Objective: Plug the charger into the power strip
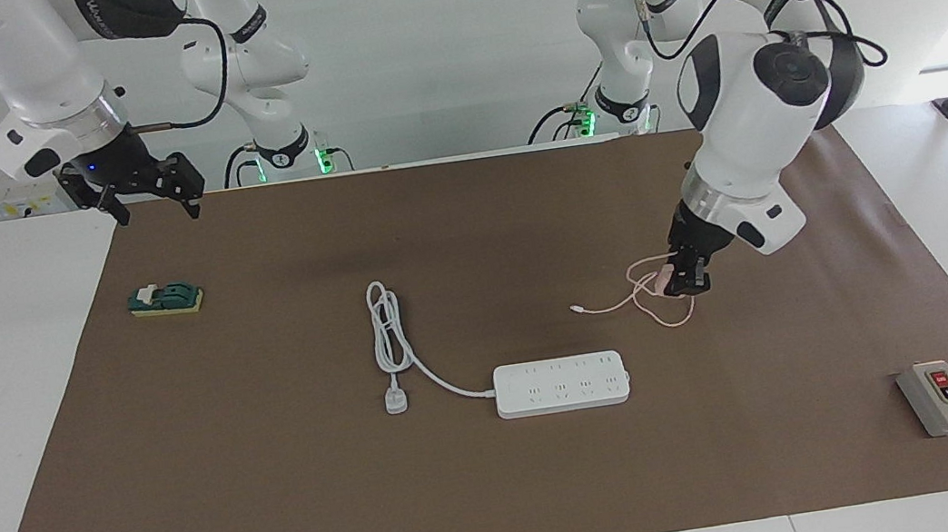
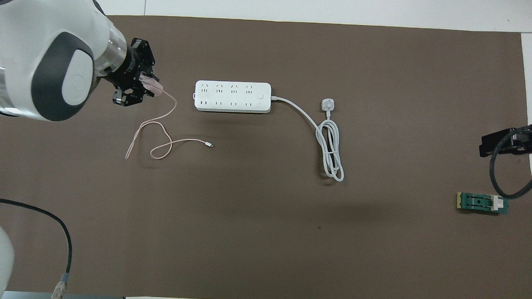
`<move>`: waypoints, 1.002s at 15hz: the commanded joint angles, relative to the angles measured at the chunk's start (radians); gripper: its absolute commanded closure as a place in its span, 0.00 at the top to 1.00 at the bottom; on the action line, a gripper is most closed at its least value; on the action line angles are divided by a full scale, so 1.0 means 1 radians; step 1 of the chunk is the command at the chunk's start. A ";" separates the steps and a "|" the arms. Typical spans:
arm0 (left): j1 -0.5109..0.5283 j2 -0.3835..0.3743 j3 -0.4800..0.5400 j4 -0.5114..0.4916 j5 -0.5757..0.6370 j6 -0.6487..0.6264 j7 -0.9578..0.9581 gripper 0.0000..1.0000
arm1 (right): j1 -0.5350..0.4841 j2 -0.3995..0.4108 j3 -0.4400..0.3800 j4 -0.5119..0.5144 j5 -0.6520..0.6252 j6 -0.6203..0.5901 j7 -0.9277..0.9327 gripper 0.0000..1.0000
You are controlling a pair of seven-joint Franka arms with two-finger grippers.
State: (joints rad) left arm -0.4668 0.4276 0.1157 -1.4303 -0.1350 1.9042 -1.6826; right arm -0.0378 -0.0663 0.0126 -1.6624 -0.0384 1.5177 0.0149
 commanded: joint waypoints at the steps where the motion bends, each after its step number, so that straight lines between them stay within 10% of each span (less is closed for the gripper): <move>1: -0.049 0.011 0.015 -0.053 0.022 0.097 -0.087 0.00 | -0.028 -0.023 0.020 -0.028 0.015 0.018 -0.004 1.00; 15: -0.052 0.126 0.021 -0.051 0.074 0.226 -0.154 0.00 | -0.025 -0.026 0.017 -0.028 0.041 0.016 -0.004 1.00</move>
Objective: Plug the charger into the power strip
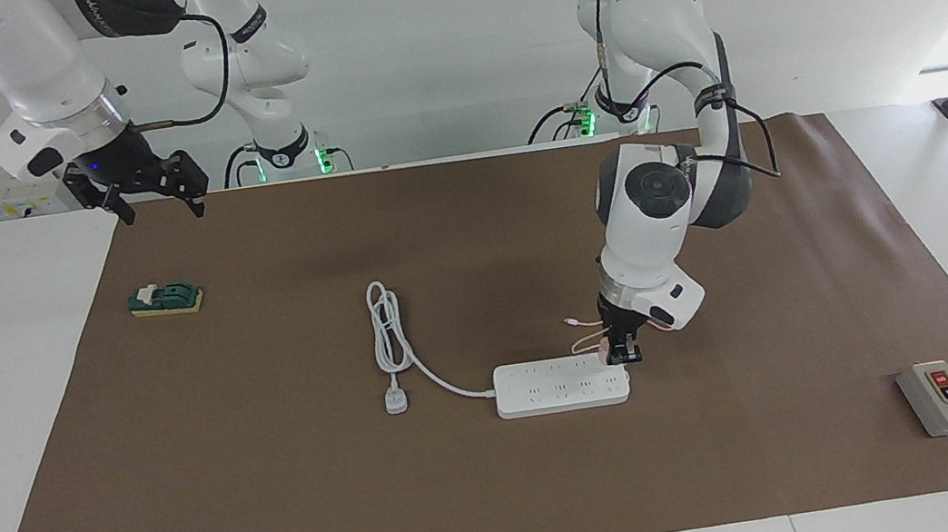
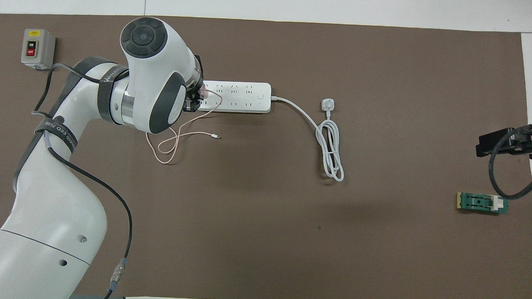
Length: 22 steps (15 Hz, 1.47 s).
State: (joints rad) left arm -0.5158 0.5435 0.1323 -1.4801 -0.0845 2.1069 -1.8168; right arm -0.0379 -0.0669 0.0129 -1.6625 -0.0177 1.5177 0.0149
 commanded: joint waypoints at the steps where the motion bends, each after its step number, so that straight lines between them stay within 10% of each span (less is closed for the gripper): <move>1: -0.003 0.010 0.004 -0.002 0.029 0.025 -0.021 0.00 | -0.025 -0.025 0.016 -0.028 0.021 0.016 -0.003 1.00; 22: -0.012 0.024 0.001 -0.031 0.034 0.018 -0.016 0.00 | -0.017 -0.027 0.018 -0.029 0.021 0.012 -0.007 1.00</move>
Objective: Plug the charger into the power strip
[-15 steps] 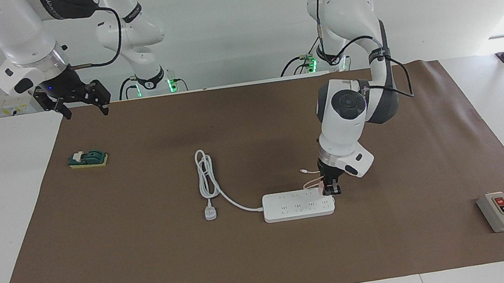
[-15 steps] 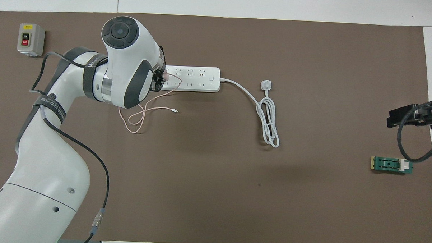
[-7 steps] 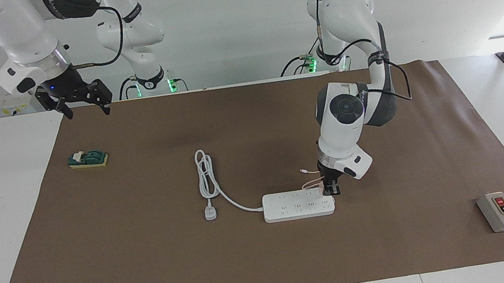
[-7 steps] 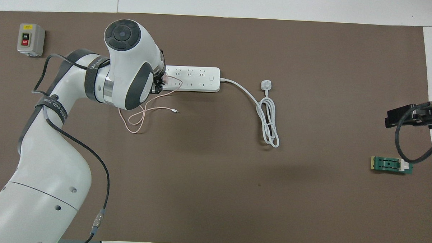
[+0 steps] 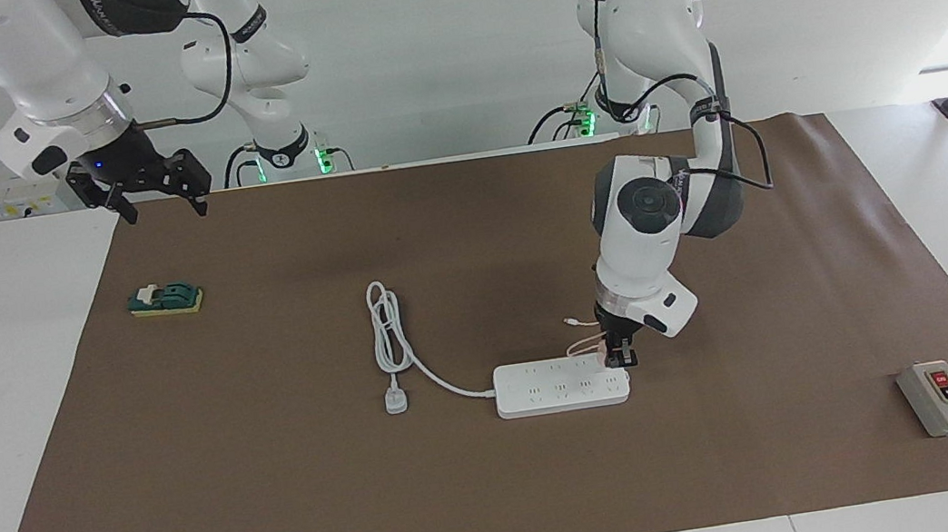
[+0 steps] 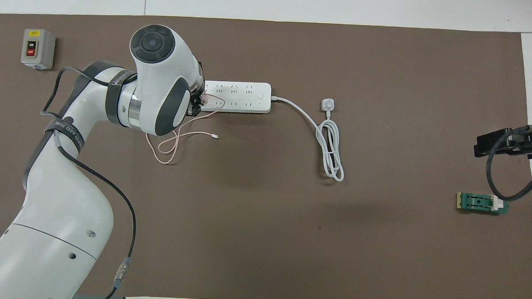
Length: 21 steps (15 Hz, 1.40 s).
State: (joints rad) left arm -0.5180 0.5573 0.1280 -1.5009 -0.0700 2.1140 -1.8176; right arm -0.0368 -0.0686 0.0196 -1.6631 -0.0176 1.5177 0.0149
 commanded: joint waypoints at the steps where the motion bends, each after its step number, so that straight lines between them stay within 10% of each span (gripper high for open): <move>1: -0.010 0.013 0.005 -0.010 0.019 0.011 -0.015 0.00 | -0.018 -0.025 0.011 -0.029 0.021 0.012 -0.007 1.00; 21: -0.010 0.027 0.007 -0.012 0.019 0.009 0.012 0.00 | -0.018 -0.025 0.011 -0.029 0.021 0.012 -0.007 1.00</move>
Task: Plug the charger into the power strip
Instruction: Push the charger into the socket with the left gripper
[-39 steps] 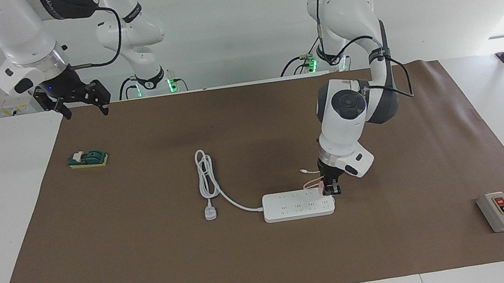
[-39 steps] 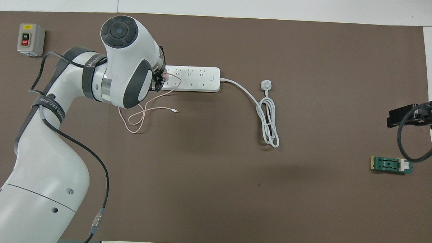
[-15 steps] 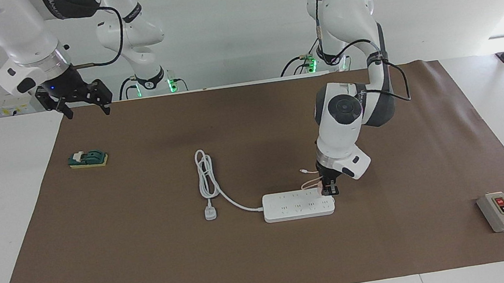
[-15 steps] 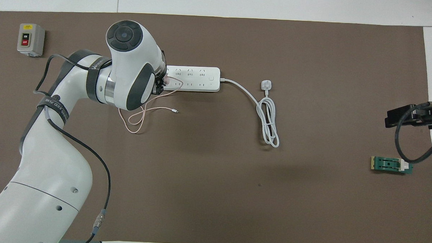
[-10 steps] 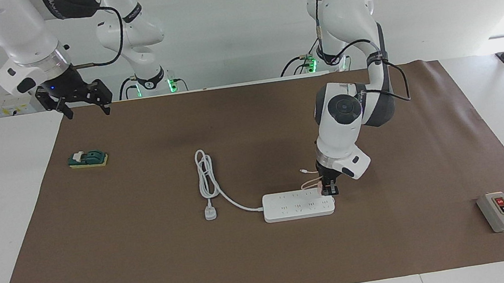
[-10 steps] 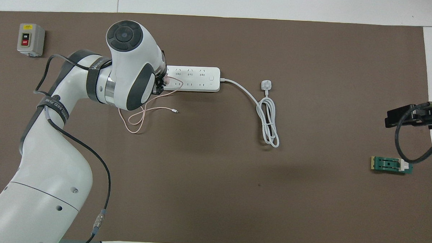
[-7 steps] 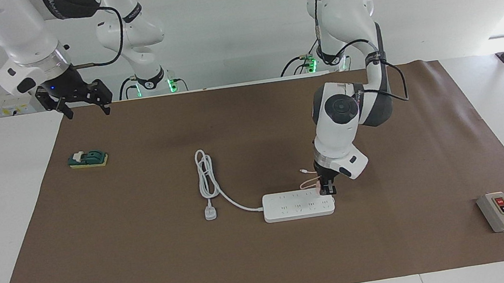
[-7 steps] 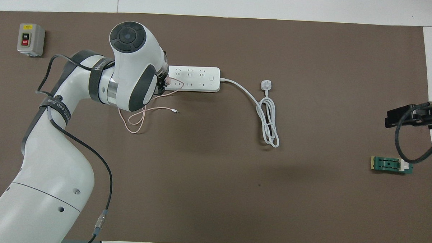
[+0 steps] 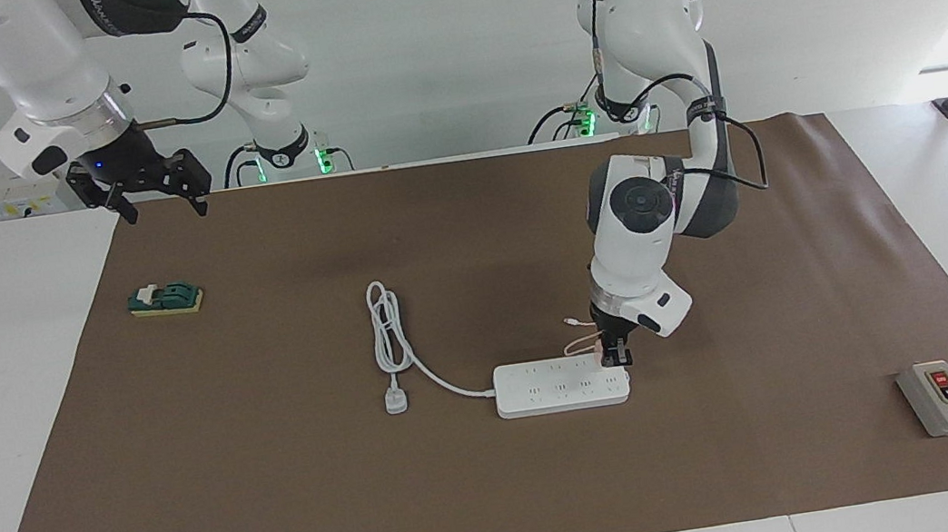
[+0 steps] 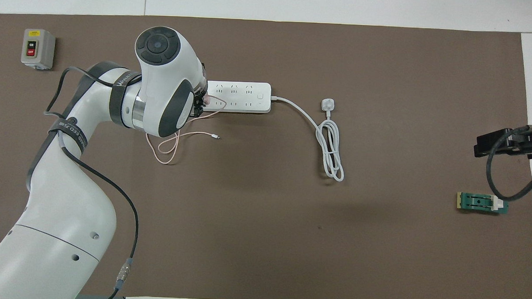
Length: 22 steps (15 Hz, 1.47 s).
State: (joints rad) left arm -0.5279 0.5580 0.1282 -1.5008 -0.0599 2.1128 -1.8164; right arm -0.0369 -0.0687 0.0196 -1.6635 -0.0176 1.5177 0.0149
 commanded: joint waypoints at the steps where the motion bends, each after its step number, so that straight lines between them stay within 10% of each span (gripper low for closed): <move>1: 0.000 0.025 0.008 -0.012 0.009 0.010 0.016 0.00 | -0.018 -0.025 0.011 -0.029 0.021 0.012 -0.007 1.00; 22: -0.029 0.022 0.008 -0.012 0.008 -0.033 -0.032 0.00 | -0.018 -0.025 0.011 -0.029 0.021 0.012 -0.007 1.00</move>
State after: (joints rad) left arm -0.5345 0.5595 0.1332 -1.4991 -0.0597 2.0997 -1.8221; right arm -0.0368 -0.0687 0.0196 -1.6635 -0.0176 1.5177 0.0149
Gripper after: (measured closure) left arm 0.687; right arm 0.000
